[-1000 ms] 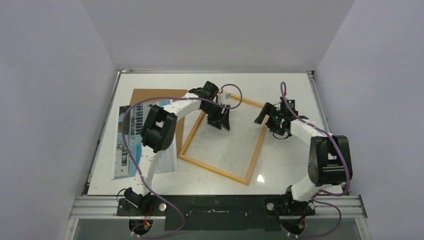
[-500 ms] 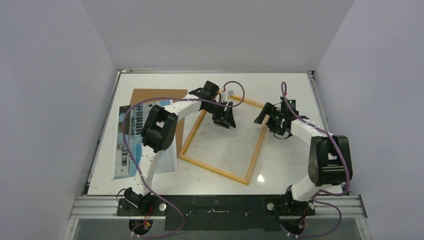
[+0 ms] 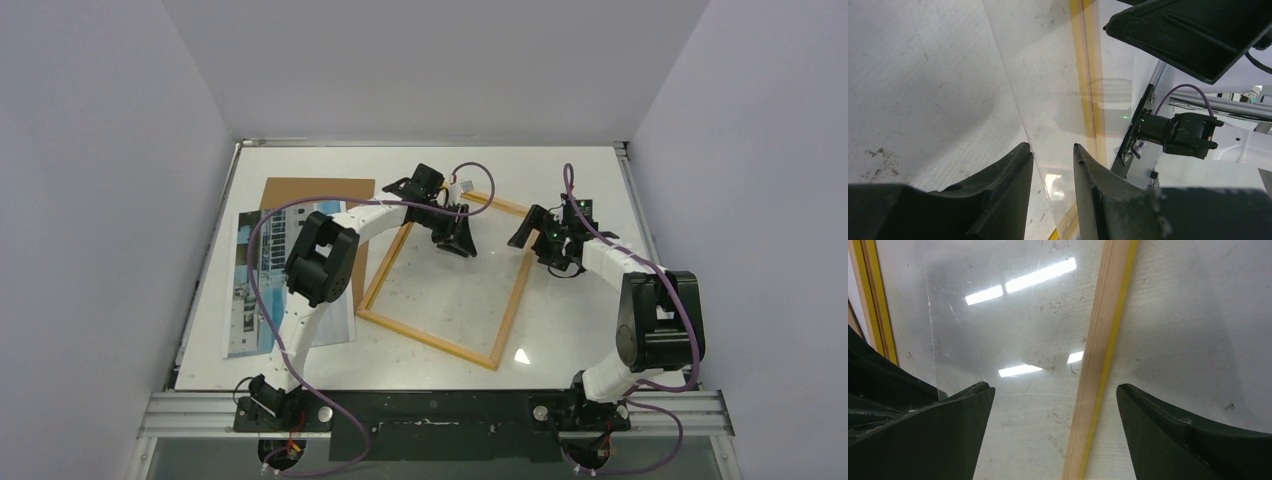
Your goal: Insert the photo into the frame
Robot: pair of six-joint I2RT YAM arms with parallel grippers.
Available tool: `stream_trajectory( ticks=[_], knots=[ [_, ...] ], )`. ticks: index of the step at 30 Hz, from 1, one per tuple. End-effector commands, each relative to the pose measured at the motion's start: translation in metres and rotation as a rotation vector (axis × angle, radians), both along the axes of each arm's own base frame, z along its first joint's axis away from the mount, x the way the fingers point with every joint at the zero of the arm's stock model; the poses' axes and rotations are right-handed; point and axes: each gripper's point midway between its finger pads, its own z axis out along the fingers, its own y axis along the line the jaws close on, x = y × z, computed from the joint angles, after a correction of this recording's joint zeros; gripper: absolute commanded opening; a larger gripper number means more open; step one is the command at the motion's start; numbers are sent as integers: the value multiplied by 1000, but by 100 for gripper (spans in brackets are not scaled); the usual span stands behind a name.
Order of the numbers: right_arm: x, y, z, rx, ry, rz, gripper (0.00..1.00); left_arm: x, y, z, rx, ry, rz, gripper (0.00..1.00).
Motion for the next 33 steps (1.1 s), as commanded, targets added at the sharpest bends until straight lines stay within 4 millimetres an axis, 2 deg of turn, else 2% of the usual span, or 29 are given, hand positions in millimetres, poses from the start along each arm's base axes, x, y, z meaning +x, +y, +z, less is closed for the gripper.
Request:
stream_trajectory(
  ticks=[1,5,17,20,23,29,30,33],
  knots=[
    [2,4,8,25,-16,7,99,0,-10,16,-55,-39,-14,33],
    [3,5,9,30,-19,9,99,-2,-10,10,-41,-34,-17,31],
    [8,4,23,47,-47,11,100,-7,-9,0,-13,-24,-7,1],
    [10,1,31,48,-63,2,100,-2,-6,1,1,-41,14,0],
    [12,-6,42,36,-85,-20,90,11,6,6,17,-59,44,0],
    [9,-26,59,-42,-106,-92,90,41,51,14,77,-105,97,0],
    [8,-39,61,-55,-108,-131,90,45,59,15,85,-112,106,0],
    [2,-54,65,-68,-108,-190,90,58,82,16,110,-133,135,0]
  ],
)
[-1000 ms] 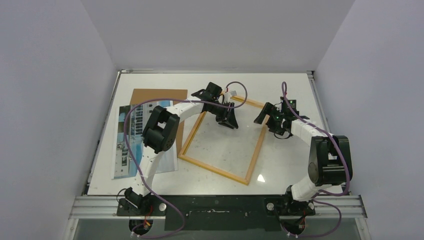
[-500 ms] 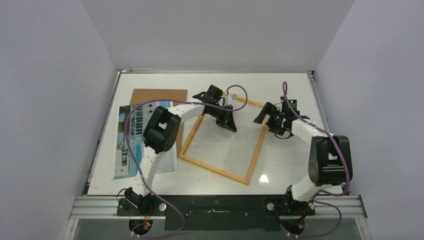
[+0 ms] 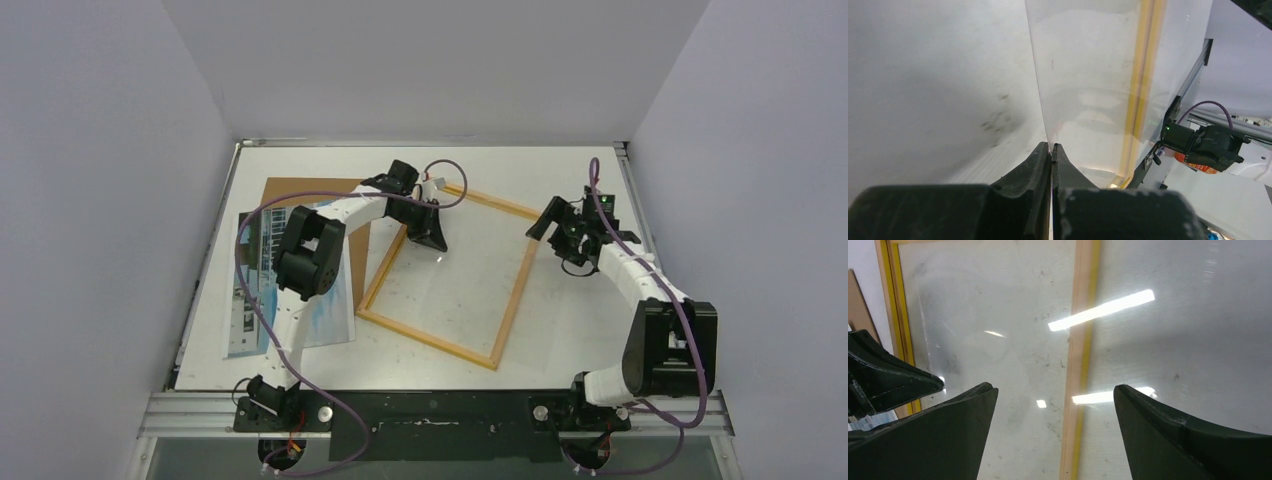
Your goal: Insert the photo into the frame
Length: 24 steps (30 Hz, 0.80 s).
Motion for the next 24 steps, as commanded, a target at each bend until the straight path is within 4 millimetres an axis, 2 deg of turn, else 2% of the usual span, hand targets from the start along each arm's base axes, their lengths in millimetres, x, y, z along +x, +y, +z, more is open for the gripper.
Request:
stream_trajectory(
  ticks=[1,5,8,16,21,24],
  knots=[
    [2,-33,29,-50,-64,-127,90,39,43,40,27,-152,55,0],
    [-11,-50,26,-53,-48,-184,90,45,63,38,39,-141,75,0],
    [-20,-48,15,-21,-20,-176,90,44,68,39,45,-144,66,0],
    [-40,-8,-20,172,9,-104,90,45,68,43,43,-157,65,0],
    [-47,11,-29,259,9,-73,97,46,68,44,48,-159,64,0],
    [-46,21,-31,288,8,-56,96,47,68,45,47,-157,65,0]
  ],
)
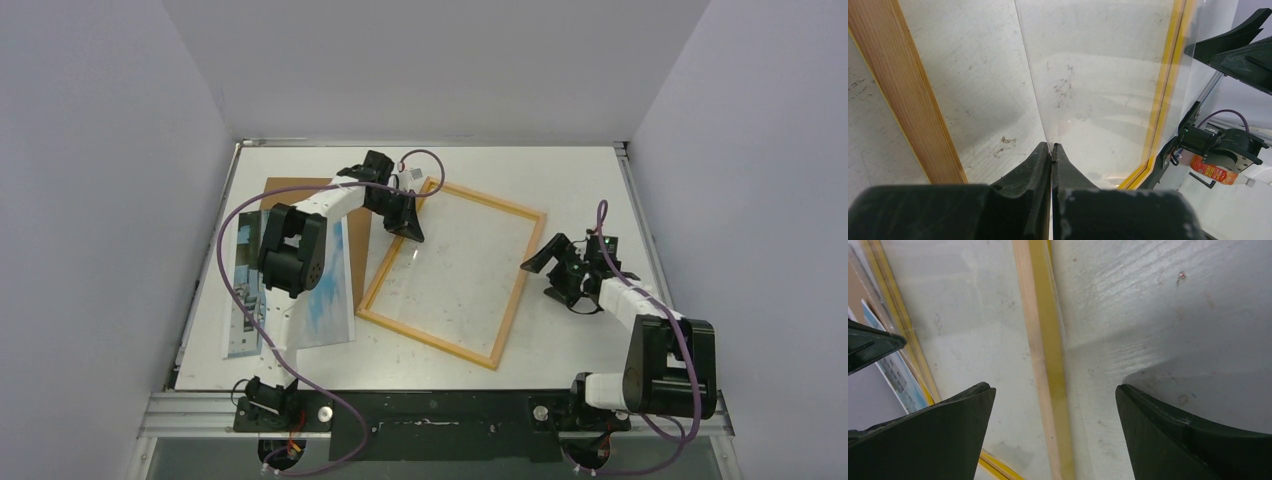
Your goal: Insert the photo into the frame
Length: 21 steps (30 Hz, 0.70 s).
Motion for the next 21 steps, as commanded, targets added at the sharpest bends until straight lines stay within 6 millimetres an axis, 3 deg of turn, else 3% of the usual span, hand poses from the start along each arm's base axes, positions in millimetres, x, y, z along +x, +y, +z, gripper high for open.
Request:
stream_trajectory(
  ticks=[1,12,17,21],
  knots=[
    [22,19,17,80,-114,32,94,13,-4,41,-28,-111,-12,0],
    [36,40,40,158,-207,83,73,16,-4,40,-15,-112,-4,0],
    [37,49,60,200,-272,109,54,17,-4,42,-14,-112,-7,0],
    [37,73,69,250,-309,187,55,19,-5,43,-16,-114,-6,0]
  ],
)
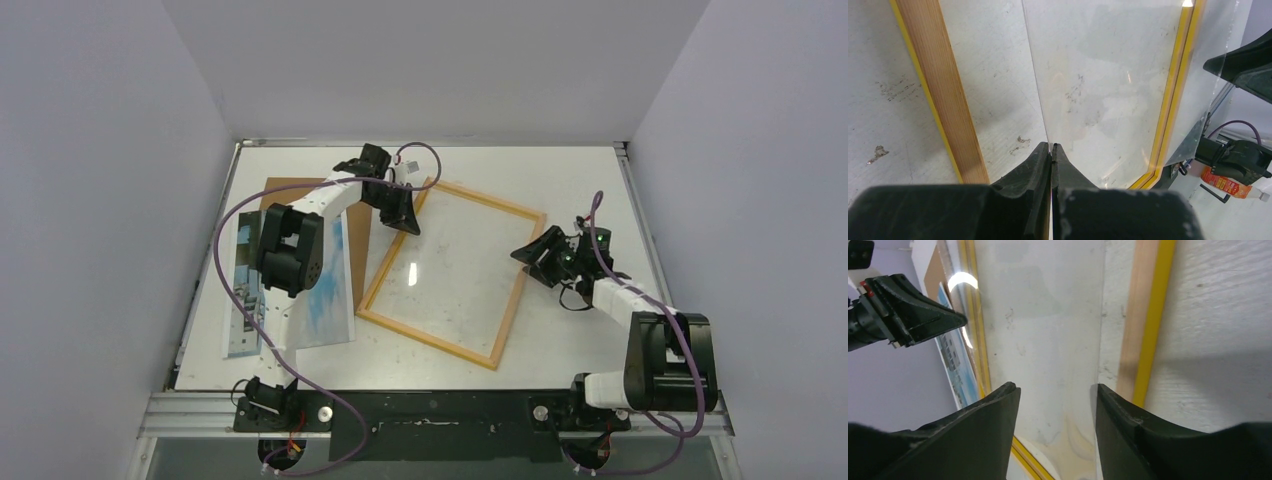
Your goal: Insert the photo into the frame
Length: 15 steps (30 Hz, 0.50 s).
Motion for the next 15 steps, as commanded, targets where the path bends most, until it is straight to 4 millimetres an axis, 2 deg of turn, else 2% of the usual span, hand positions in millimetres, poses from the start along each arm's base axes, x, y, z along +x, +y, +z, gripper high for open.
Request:
stream_trajectory(
  ticks=[1,2,4,9,11,15],
  knots=[
    [9,40,37,83,-149,141,59,5,-12,36,-50,-69,-30,0],
    [10,45,35,79,-144,156,64,5,-12,36,-50,-67,-31,0],
    [10,52,32,76,-141,177,66,4,-12,37,-51,-62,-33,0],
    [13,61,30,83,-155,179,62,3,-11,37,-52,-56,-31,0],
    [16,60,32,69,-167,171,53,4,-10,38,-51,-57,-28,0],
    [18,62,37,37,-198,150,28,9,-7,41,-40,-65,-18,0]
  ],
)
